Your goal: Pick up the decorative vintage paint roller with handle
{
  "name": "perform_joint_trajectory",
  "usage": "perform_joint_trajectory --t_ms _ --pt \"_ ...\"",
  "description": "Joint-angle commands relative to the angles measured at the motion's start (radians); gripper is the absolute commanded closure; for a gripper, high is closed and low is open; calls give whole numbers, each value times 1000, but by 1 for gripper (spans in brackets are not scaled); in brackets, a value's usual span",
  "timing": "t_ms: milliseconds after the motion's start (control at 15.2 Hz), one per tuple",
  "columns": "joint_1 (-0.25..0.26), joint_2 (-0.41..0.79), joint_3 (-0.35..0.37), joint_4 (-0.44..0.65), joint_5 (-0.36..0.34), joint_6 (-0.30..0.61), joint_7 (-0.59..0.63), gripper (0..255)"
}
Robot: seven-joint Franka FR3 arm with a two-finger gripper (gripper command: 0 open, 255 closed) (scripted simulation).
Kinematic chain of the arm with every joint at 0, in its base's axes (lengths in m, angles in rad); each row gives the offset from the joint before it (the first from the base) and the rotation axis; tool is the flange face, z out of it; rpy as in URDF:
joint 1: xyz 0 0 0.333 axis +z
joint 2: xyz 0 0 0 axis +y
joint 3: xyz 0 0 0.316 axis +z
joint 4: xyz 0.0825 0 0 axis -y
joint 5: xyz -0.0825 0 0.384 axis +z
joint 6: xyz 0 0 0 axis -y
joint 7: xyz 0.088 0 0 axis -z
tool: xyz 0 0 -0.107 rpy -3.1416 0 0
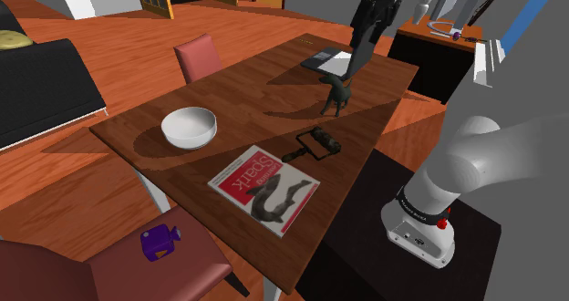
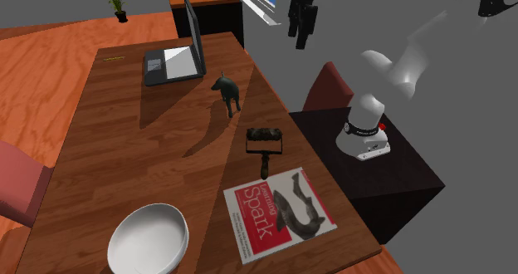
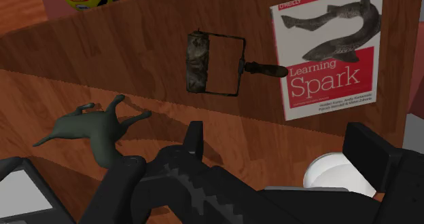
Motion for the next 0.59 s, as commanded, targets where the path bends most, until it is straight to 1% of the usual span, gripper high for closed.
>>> perform_joint_trajectory --t_ms 0,528 --pt "0 0 0 0 0 0 0 0" --pt "-12 50 60 -225 11 260 72 0"
